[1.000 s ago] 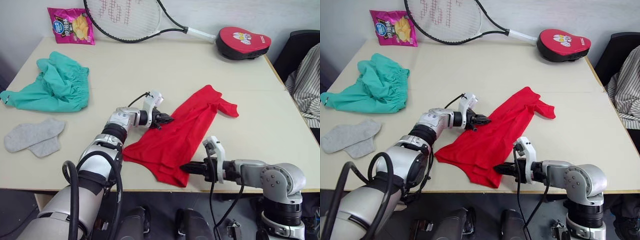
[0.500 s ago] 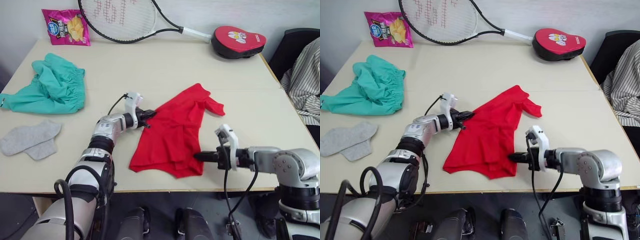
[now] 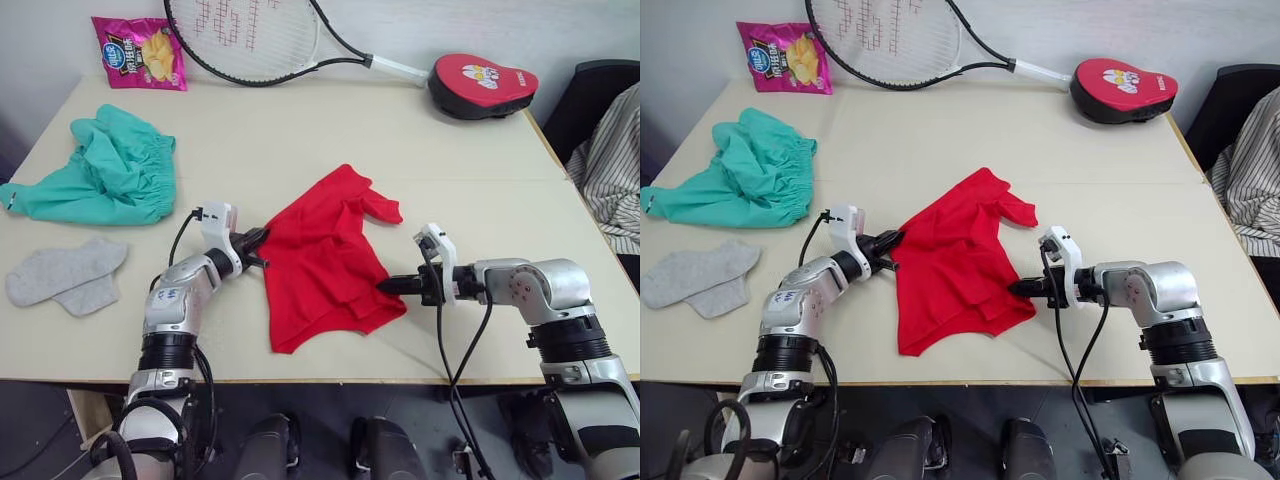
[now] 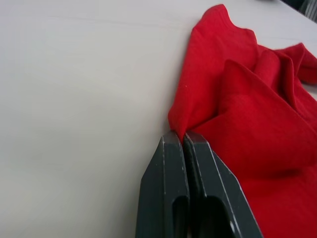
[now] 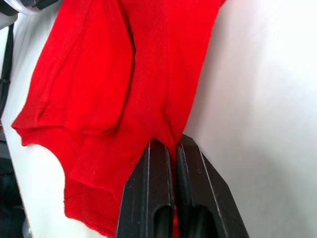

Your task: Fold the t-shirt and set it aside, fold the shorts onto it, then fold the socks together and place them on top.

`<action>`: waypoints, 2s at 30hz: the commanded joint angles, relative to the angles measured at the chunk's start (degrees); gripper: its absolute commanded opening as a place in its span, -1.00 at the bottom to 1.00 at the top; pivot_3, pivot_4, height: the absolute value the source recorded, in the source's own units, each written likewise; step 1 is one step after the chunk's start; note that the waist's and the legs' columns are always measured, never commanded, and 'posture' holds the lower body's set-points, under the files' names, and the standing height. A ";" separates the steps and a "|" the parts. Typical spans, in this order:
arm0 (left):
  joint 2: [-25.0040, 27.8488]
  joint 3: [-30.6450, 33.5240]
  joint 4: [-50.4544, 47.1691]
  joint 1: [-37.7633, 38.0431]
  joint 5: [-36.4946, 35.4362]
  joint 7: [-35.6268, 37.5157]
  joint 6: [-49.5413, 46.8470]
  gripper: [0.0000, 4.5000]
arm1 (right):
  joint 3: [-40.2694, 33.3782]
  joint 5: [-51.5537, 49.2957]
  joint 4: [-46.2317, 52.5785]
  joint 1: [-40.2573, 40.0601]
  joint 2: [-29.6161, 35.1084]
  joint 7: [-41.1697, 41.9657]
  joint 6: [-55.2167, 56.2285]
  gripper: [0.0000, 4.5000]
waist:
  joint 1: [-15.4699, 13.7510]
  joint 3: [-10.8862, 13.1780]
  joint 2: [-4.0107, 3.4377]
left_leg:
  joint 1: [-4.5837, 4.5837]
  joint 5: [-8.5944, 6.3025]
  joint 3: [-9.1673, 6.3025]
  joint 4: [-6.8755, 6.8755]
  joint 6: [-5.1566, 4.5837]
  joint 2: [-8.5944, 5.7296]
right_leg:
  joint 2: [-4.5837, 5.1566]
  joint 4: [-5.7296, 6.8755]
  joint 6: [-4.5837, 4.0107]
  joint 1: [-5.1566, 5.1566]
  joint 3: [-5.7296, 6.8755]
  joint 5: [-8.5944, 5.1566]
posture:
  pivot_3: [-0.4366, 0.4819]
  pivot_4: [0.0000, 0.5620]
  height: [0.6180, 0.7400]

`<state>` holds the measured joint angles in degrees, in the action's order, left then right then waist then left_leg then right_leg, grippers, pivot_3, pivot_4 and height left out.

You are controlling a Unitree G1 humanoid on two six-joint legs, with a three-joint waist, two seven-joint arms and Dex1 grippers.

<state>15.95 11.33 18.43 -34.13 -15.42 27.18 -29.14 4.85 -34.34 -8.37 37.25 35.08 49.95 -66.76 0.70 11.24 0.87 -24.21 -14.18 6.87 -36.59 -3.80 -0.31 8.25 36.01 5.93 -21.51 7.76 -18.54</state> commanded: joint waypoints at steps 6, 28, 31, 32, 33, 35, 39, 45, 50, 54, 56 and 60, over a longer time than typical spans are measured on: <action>22.49 -10.16 -4.18 9.48 8.93 23.03 27.11 -0.02 | -2.25 8.18 10.16 -11.83 13.64 18.14 33.49 0.09 | -0.52 0.00 -0.02 | 0.02 -0.10 0.12 0.18 0.15 0.04 | -0.05 -0.15 0.00 -0.10 -0.05 0.00 | -0.05 -0.47 1.00; 22.83 -22.97 22.27 1.41 26.43 25.30 94.65 0.98 | 11.48 49.50 -51.60 7.40 1.79 7.68 136.96 1.00 | 0.95 -0.25 -0.11 | 1.84 -0.46 0.25 0.44 0.35 0.01 | 0.20 -0.40 0.05 1.44 -0.17 0.06 | -0.05 -0.47 1.00; 22.66 -24.58 24.34 0.92 27.17 23.80 97.93 0.98 | 13.38 52.64 -54.29 8.91 1.28 3.70 140.01 1.00 | 1.10 -0.41 -0.06 | 2.00 -0.47 0.25 0.45 0.36 0.01 | 0.22 -0.39 0.04 1.55 -0.21 0.06 | -0.05 -0.47 1.00; 22.65 -25.19 24.75 0.95 27.14 23.59 98.71 0.98 | 14.13 53.86 -54.82 9.26 1.24 2.44 141.17 1.00 | 1.12 -0.42 -0.06 | 2.02 -0.48 0.24 0.47 0.37 0.01 | 0.21 -0.39 0.04 1.56 -0.21 0.06 | -0.05 -0.47 1.00; 22.67 -25.64 25.06 1.01 27.30 23.12 99.46 0.98 | 14.78 54.95 -55.24 9.55 1.25 1.31 142.35 1.00 | 1.15 -0.43 -0.05 | 2.03 -0.48 0.24 0.48 0.38 0.02 | 0.22 -0.38 0.03 1.57 -0.21 0.05 | -0.05 -0.47 1.00; 22.83 -26.63 25.62 1.17 27.00 22.78 100.45 0.98 | 15.94 56.70 -56.06 10.03 1.31 -0.59 143.59 1.00 | 1.22 -0.47 -0.07 | 2.04 -0.49 0.24 0.49 0.39 0.02 | 0.22 -0.37 0.01 1.57 -0.22 0.04 | -0.05 -0.47 1.00; 22.93 -28.50 26.40 1.05 26.16 22.88 101.68 0.98 | 18.24 58.89 -57.19 10.37 1.02 -2.77 145.69 1.00 | 1.41 -0.77 -0.12 | 2.05 -0.53 0.24 0.53 0.41 0.04 | 0.21 -0.37 -0.07 1.56 -0.20 -0.01 | -0.05 -0.47 1.00; 22.62 -30.33 26.80 0.45 24.65 23.16 101.04 0.72 | 20.46 59.86 -57.26 10.77 -0.63 -4.94 146.69 1.00 | 1.94 -1.13 -0.34 | 2.09 -0.65 0.24 0.54 0.36 0.07 | 0.18 -0.38 -0.08 1.62 -0.14 -0.02 | -0.05 -0.47 1.00; 22.91 -31.94 26.89 0.19 22.81 23.99 100.70 -0.02 | 21.80 58.65 -56.93 10.37 -1.72 -4.72 146.64 0.82 | 2.42 -1.13 -0.34 | 2.10 -0.64 0.21 0.55 0.34 0.09 | 0.17 -0.37 -0.13 1.64 -0.10 -0.07 | -0.05 -0.47 1.00; 22.99 -32.67 26.92 0.39 21.94 24.20 100.51 -0.60 | 22.40 57.42 -56.41 9.84 -2.11 -4.15 146.09 0.24 | 2.50 -1.14 -0.36 | 2.09 -0.60 0.20 0.56 0.26 0.10 | 0.16 -0.37 -0.16 1.64 -0.10 -0.09 | -0.05 -0.47 1.00; 22.94 -32.71 26.93 0.51 21.73 24.15 100.41 -0.88 | 22.69 56.78 -56.25 9.60 -2.09 -3.74 145.63 -0.08 | 2.53 -1.16 -0.45 | 2.10 -0.60 0.21 0.56 0.26 0.10 | 0.16 -0.38 -0.18 1.65 -0.10 -0.11 | -0.05 -0.47 1.00; 22.86 -32.60 26.76 1.04 20.59 24.43 99.31 -1.00 | 23.56 54.20 -55.56 8.80 -1.47 -1.25 145.07 -0.75 | 2.53 -1.19 -0.53 | 2.11 -0.56 0.21 0.58 0.17 0.10 | 0.16 -0.36 -0.18 1.67 -0.09 -0.13 | -0.05 -0.47 1.00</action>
<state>39.18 -19.61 45.16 -35.03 4.95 50.81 70.96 25.63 19.42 -64.29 47.83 34.02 45.87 78.73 3.23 10.05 0.34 -22.09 -14.74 7.08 -36.01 -3.64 -0.21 8.41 35.65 5.75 -19.85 7.67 -18.67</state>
